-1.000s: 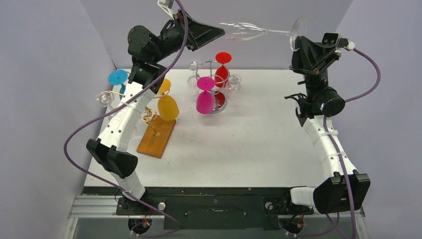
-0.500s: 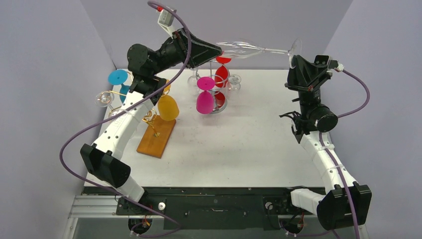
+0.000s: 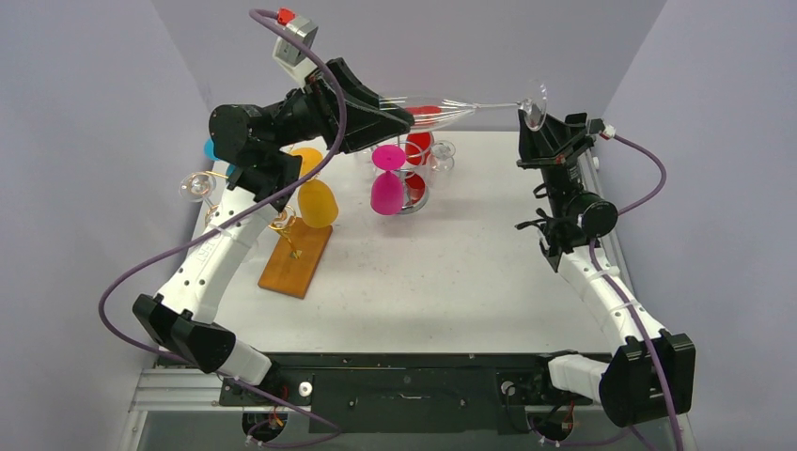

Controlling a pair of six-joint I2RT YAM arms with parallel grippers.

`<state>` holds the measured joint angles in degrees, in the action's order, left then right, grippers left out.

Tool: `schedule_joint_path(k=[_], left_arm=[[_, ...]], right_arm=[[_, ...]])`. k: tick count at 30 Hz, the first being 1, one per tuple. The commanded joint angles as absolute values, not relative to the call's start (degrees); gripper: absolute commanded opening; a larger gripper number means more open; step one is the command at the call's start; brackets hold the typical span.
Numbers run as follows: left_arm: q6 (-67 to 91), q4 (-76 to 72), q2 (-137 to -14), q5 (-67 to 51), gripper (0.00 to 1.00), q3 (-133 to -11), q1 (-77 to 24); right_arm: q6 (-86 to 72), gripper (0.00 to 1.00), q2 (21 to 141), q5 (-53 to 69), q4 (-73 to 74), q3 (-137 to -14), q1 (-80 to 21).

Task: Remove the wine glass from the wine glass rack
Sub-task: Place the wine glass at the center of the board.

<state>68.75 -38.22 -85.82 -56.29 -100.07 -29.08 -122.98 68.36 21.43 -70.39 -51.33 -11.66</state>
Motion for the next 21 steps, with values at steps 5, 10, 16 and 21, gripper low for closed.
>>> schedule_joint_path(k=[5, 10, 16, 21], left_arm=[[58.1, -19.2, -81.9, -53.5, 0.05, -102.3, -31.9], [44.3, 0.9, -80.8, -45.1, 0.00, -105.5, -32.1], [37.0, 15.7, -81.0, -35.4, 0.00, -108.6, -33.5], [34.6, 20.8, -81.7, -29.9, 0.00, -110.2, -35.6]], right_arm=[[-134.6, 0.00, 64.1, 31.0, -49.4, -50.6, -8.5], [-120.3, 0.00, 58.9, 32.4, -34.8, -52.2, -5.1], [-109.5, 0.00, 55.5, 31.5, -21.9, -54.6, -3.8], [-104.2, 0.00, 54.0, 30.2, -15.7, -55.7, -3.7]])
